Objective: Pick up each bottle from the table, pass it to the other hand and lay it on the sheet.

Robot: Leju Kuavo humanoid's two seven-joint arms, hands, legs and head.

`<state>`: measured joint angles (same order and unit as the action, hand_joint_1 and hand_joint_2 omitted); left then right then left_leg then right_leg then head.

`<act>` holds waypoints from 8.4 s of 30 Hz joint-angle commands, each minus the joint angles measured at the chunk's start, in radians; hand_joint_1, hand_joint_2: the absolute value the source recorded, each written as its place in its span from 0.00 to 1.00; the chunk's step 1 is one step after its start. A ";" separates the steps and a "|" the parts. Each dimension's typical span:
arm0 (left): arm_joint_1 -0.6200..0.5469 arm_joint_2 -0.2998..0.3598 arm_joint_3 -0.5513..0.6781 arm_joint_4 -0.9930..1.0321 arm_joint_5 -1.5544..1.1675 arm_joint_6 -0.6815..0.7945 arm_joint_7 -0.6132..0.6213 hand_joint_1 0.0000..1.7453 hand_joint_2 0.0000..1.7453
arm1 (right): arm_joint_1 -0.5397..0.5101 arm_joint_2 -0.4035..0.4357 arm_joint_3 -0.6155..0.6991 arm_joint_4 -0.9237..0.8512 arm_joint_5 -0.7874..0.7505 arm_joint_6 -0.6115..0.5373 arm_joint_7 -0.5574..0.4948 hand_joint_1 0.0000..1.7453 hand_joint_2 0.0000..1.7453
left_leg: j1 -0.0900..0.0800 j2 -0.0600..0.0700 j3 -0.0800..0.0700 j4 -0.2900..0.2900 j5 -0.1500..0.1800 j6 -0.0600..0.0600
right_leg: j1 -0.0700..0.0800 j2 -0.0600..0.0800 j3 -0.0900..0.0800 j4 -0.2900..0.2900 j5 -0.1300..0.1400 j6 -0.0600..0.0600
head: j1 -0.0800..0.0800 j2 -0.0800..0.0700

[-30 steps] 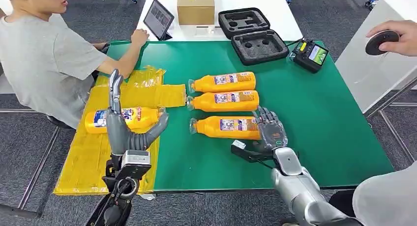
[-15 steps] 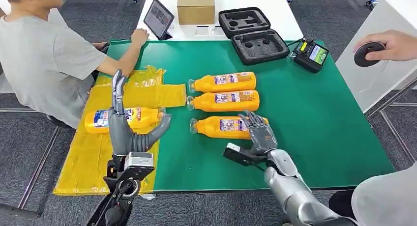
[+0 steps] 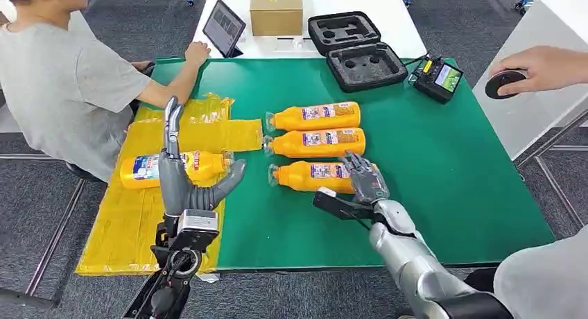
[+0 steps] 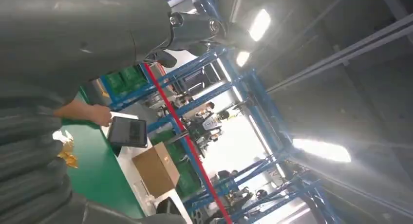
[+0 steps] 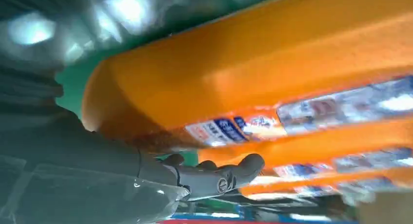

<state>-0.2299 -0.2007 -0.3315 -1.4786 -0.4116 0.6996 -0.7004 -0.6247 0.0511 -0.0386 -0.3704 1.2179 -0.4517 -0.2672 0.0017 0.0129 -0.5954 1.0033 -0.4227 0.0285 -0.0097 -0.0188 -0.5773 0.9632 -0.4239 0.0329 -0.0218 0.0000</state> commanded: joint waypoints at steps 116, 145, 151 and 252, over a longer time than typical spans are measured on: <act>-0.225 -0.077 -0.271 0.666 0.602 -0.089 0.002 0.00 1.00 | 0.167 0.202 0.492 -0.193 -0.795 -0.042 -0.431 1.00 1.00 | 0.000 0.001 -0.010 0.000 0.001 0.001 | 0.000 0.004 -0.009 0.000 0.001 0.001 | 0.000 0.000; -0.212 -0.089 -0.175 0.671 0.671 -0.183 0.002 1.00 1.00 | 0.170 0.229 0.493 -0.140 -0.759 -0.067 -0.431 0.00 1.00 | 0.000 0.000 -0.010 0.000 0.001 0.001 | 0.000 0.003 -0.008 0.000 0.001 0.001 | 0.000 0.000; -0.209 -0.090 -0.168 0.660 0.704 -0.202 0.002 1.00 1.00 | 0.170 0.229 0.499 -0.135 -0.763 -0.062 -0.431 0.00 1.00 | 0.000 -0.001 -0.011 0.000 0.001 0.001 | 0.000 0.001 -0.010 0.000 0.001 0.002 | 0.000 0.000; -0.062 0.332 -0.092 0.664 -0.872 -0.269 0.567 1.00 1.00 | 0.365 0.087 0.397 -0.350 -1.073 0.092 -0.431 0.00 1.00 | 0.000 0.002 0.000 -0.003 0.002 0.000 | 0.000 0.005 0.000 -0.001 0.002 0.001 | 0.000 0.000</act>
<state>-0.3285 0.1282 -0.4177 -0.8858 -1.2650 0.4997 -0.1427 -0.2359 0.1408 0.3834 -0.7679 0.1465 -0.3643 -0.6985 0.0017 0.0128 -0.5996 1.0019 -0.4203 0.0298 -0.0098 -0.0186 -0.5798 0.9635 -0.4225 0.0351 -0.0214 0.0000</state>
